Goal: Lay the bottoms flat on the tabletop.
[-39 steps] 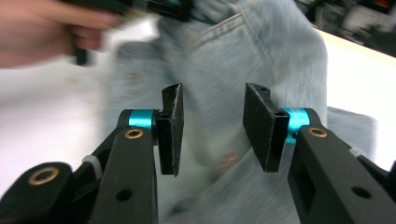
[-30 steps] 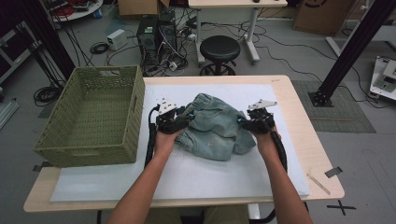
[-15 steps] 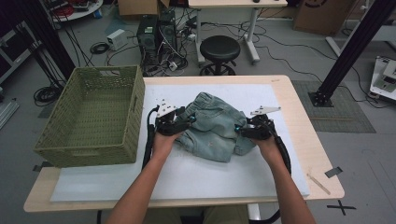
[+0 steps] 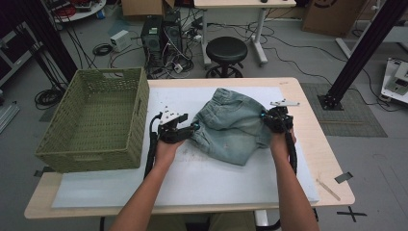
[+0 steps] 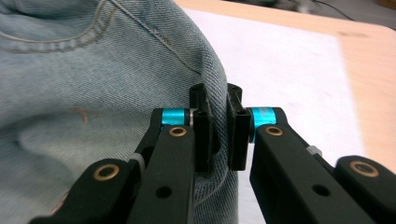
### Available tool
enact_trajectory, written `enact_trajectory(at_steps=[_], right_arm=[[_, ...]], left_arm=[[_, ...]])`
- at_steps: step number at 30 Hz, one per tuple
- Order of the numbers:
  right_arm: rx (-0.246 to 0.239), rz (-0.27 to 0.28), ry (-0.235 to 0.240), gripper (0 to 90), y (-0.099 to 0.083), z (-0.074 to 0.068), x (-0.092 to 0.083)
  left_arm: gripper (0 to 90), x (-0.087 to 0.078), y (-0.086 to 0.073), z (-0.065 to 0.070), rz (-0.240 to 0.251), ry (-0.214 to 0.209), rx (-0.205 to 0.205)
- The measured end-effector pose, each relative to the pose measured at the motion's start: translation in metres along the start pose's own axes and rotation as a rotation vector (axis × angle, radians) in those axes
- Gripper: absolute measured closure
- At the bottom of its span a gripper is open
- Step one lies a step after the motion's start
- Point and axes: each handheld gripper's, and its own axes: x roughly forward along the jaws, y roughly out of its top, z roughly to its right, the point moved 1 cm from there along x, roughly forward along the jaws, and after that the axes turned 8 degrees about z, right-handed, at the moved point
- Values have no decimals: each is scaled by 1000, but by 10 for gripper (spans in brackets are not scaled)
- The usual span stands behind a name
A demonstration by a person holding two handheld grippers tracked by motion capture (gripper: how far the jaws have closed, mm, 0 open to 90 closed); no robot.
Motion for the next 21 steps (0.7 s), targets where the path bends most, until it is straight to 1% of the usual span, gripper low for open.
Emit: enact_trajectory(at_steps=[2,4,5,6,9,11,13,14,15,17,18,19,20,21], right_arm=[[17,-19,-34,842,-3,9,4],[42,-28,-63,837,-8,19,5],[65,-31,-60,828,-10,23,5],[78,-25,-40,821,-12,26,5],[70,4,-7,793,-15,27,0],[59,21,-4,727,-16,25,-3],[74,53,33,646,-17,25,-8],[76,65,58,627,-18,24,-12],[73,79,69,597,-18,23,-15],[65,103,101,575,-20,21,-24],[55,116,104,565,-21,21,-29],[55,128,116,562,-22,20,-33],[47,136,128,556,-24,20,-36],[40,140,135,537,-26,19,-39]], left_arm=[[414,-1,-2,1,-10,-6,3],[413,0,-4,3,-22,-19,-4],[413,1,-6,3,-35,-30,-3],[401,2,-8,5,-45,-37,-10],[377,8,-16,10,-87,-60,-24],[339,11,-21,14,-101,-68,-35],[323,16,-25,18,-129,-75,-27],[301,20,-27,19,-144,-72,-24],[277,23,-28,20,-156,-68,-26],[277,28,-30,21,-173,-53,-19],[286,30,-30,23,-187,-41,-11],[303,32,-30,24,-194,-33,-5],[337,33,-30,25,-200,-19,4],[391,35,-29,26,-214,-6,10]])
